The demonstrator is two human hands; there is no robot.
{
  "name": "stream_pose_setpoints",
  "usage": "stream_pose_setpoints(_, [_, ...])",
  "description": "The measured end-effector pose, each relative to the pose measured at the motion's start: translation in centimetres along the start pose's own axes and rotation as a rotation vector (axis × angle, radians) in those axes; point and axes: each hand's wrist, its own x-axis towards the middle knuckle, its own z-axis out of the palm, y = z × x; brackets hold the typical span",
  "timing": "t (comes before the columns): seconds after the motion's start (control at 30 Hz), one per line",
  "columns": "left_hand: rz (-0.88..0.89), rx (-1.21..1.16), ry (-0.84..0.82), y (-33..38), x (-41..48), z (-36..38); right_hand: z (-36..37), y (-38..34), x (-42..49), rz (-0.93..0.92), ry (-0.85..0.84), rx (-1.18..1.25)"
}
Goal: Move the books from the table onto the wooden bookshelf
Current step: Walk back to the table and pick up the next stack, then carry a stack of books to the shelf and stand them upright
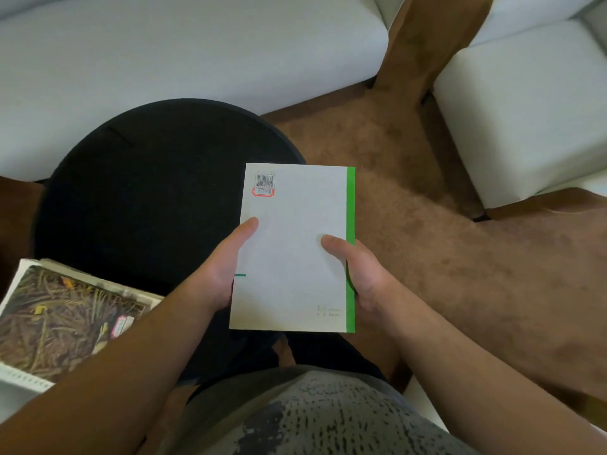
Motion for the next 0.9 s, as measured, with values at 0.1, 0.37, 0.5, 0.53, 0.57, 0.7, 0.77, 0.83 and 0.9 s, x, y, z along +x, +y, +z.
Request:
stream_pose_setpoints(0.1, [0.079,-0.097,-0.042,-1.2,-2.3,-0.7,1.5,-0.7,-0.6,-0.043,-0.031,-0.06])
stream_pose_setpoints(0.37, [0.257,-0.217,0.119,-5.2,-9.3,-4.8,7.0,0.6,-3.3,-0.041,-0.19,-0.24])
stream_pose_setpoints(0.5, [0.355,-0.324,0.177,-9.0,-13.0,-7.2,9.9,2.7,-5.3,-0.024,-0.239,-0.316])
stream_pose_setpoints(0.53, [0.379,-0.347,0.179,-10.1,-14.0,-7.8,10.6,3.4,-5.9,-0.017,-0.248,-0.326])
stream_pose_setpoints(0.57, [0.396,-0.375,0.169,-11.2,-15.0,-8.5,11.3,4.2,-6.6,-0.009,-0.255,-0.337])
stream_pose_setpoints(0.7, [0.401,-0.517,0.127,-16.4,-18.9,-11.6,14.3,8.1,-9.5,0.038,-0.316,-0.393])
stream_pose_setpoints(0.77, [0.409,-0.578,0.11,-19.5,-21.1,-13.4,15.9,10.4,-11.2,0.054,-0.369,-0.44])
stream_pose_setpoints(0.83, [0.438,-0.62,0.116,-23.0,-23.0,-15.3,17.2,12.9,-12.8,0.084,-0.413,-0.491])
stream_pose_setpoints(0.9, [0.466,-0.685,0.127,-26.8,-25.0,-17.3,19.0,15.7,-14.4,0.116,-0.473,-0.537])
